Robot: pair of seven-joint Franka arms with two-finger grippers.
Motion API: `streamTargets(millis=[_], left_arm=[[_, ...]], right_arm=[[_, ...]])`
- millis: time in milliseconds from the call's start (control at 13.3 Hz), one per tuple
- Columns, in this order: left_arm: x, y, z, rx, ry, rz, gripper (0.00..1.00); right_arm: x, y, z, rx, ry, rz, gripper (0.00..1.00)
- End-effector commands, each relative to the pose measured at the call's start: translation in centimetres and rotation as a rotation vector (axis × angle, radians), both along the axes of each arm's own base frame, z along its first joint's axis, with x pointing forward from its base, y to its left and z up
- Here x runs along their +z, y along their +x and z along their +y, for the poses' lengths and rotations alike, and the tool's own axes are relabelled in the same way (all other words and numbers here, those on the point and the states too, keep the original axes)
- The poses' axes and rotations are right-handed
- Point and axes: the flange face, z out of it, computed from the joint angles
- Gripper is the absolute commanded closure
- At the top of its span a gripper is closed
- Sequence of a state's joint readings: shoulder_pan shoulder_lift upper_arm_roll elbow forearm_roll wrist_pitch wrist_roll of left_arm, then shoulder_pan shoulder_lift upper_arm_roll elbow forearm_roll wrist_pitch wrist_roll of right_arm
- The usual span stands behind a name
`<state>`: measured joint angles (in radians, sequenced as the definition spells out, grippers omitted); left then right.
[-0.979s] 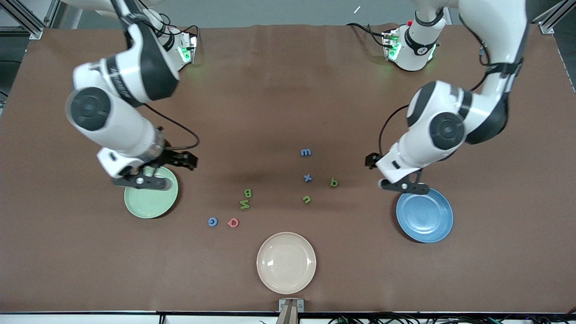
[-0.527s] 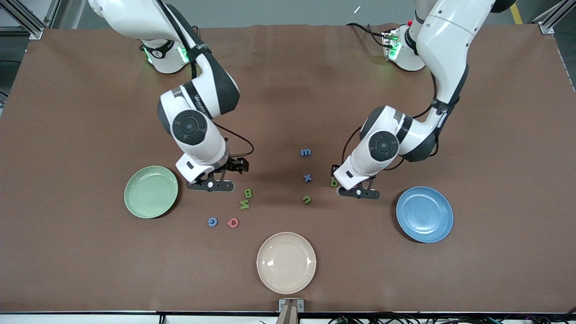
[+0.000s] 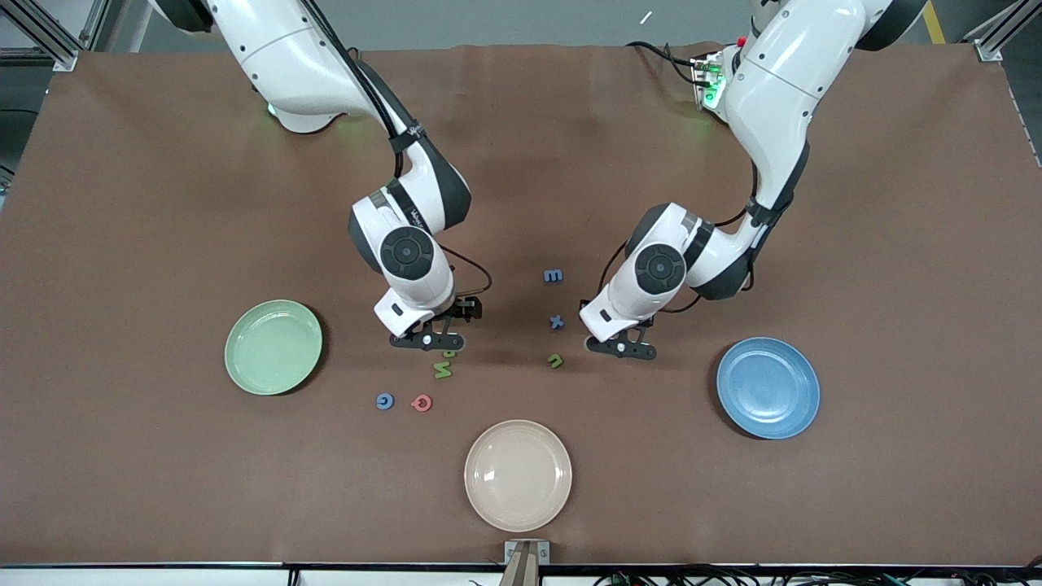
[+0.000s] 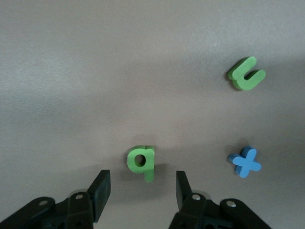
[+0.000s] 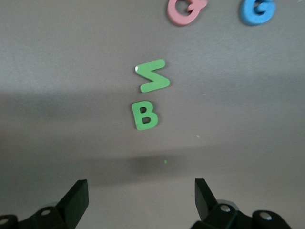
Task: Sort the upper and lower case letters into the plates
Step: 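Grasp the green q with the left gripper while the right gripper grasps the green B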
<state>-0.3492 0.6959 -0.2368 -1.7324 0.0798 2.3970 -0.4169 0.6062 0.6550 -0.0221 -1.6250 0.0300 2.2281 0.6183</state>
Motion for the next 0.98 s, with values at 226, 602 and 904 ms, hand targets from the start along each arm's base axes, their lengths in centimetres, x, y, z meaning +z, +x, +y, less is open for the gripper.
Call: streamTargets(millis=[226, 602, 904], left_arm=[[-0.6, 0.7, -0.4, -0.031, 0.031, -0.036, 0.49], [-1.7, 0.9, -0.9, -0.043, 0.036, -0.036, 0.64], [-0.3, 1.9, 0.1, -0.027, 0.035, -0.055, 0.99]], right_arm=[[-3.8, 0.4, 0.3, -0.023, 0.028, -0.040, 0.01], [-5.0, 0.9, -0.6, -0.025, 0.025, -0.039, 0.02], [-5.6, 1.4, 0.2, -0.036, 0.031, -0.044, 0.02]])
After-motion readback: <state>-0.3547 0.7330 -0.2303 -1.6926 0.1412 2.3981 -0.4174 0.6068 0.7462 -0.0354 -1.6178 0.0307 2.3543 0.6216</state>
